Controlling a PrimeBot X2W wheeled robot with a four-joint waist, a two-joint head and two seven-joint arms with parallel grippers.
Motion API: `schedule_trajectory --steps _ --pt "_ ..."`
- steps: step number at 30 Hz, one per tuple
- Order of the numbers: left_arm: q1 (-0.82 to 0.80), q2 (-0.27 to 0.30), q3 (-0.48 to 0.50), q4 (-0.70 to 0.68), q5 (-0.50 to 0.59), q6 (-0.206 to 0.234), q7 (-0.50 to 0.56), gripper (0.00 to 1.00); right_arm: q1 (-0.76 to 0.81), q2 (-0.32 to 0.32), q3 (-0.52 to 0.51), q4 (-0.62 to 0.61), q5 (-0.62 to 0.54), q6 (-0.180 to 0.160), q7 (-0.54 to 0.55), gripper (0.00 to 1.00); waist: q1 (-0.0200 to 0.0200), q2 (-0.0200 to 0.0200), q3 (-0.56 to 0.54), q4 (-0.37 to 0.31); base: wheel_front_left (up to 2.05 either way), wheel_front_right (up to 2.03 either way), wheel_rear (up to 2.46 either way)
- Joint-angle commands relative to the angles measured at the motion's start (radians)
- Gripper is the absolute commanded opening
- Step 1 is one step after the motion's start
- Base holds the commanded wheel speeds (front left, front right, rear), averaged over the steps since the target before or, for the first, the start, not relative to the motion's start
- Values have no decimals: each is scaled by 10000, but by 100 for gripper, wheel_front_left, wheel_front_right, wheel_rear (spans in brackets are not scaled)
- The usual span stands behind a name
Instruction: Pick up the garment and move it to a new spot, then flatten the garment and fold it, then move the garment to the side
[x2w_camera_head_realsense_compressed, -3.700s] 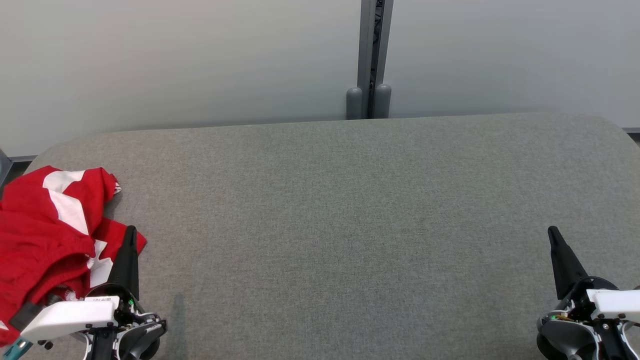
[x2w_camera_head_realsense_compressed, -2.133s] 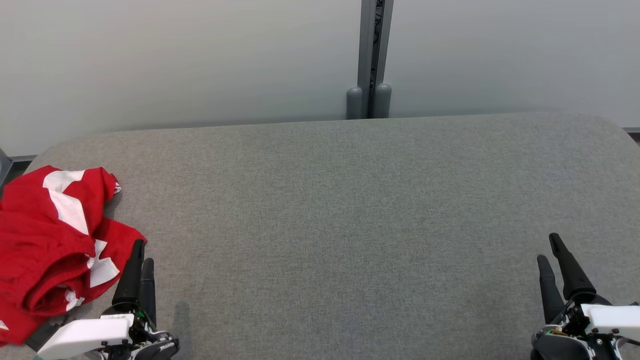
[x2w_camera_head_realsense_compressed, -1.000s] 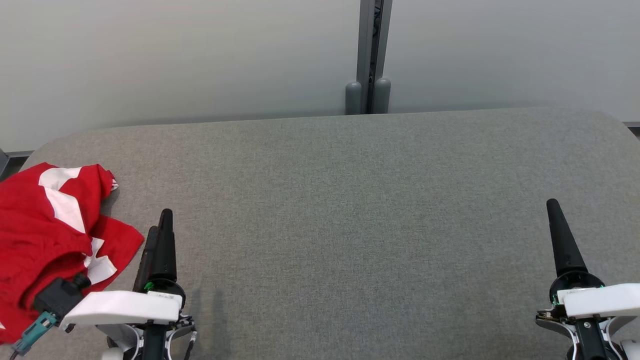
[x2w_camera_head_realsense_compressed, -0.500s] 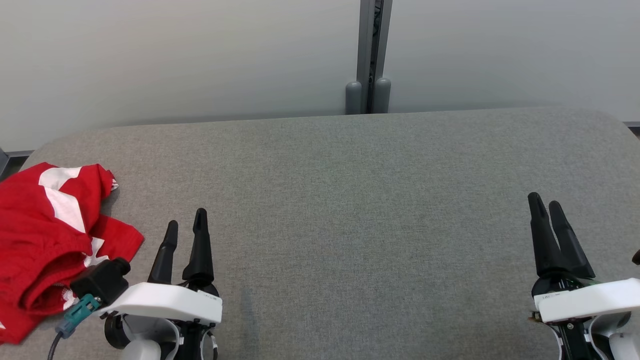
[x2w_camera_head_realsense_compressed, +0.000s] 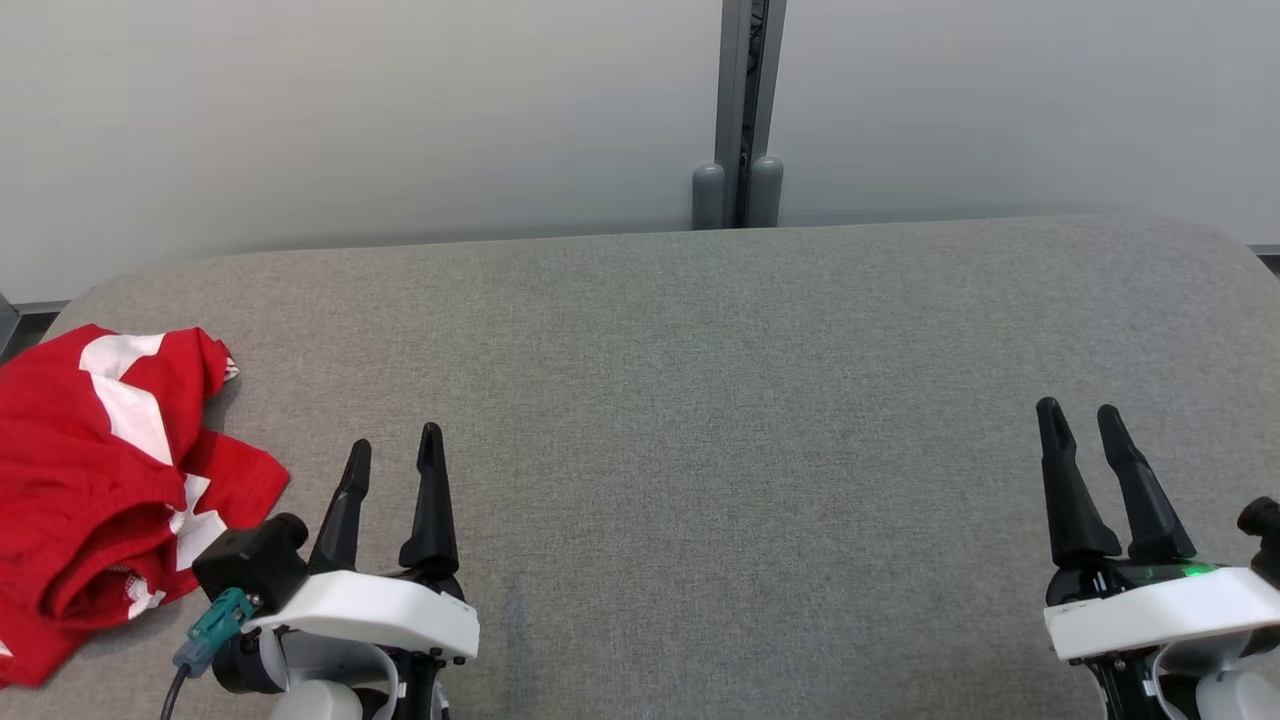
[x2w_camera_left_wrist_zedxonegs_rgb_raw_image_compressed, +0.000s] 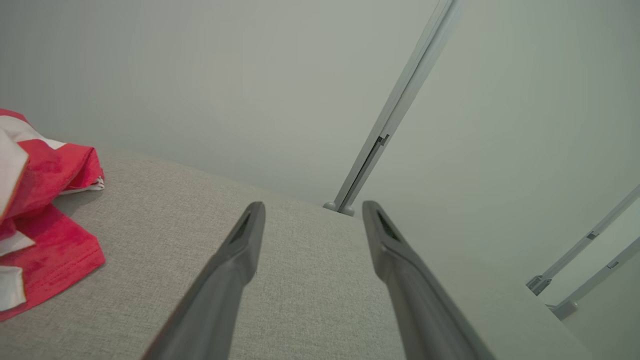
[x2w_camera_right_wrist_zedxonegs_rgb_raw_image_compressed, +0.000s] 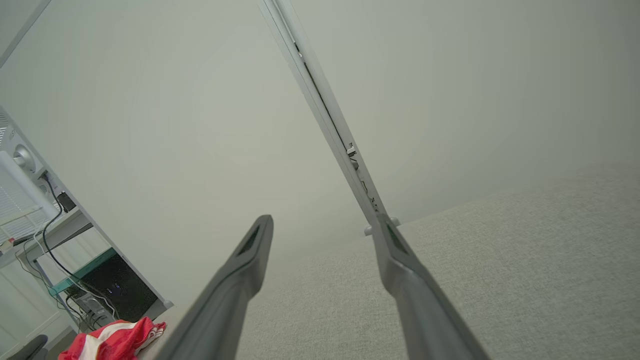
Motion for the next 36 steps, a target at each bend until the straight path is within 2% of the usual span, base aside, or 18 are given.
schedule_trajectory --steps 1,36 --pt "-300 57 -52 -92 292 79 -113 100 -75 -118 34 -76 -307 15 -142 100 0 0 2 5 0 0 0" --pt "-327 85 -832 -149 3048 733 -875 100 -13 -300 277 -356 -3036 20 -900 100 0 0 4 20 0 0 0"
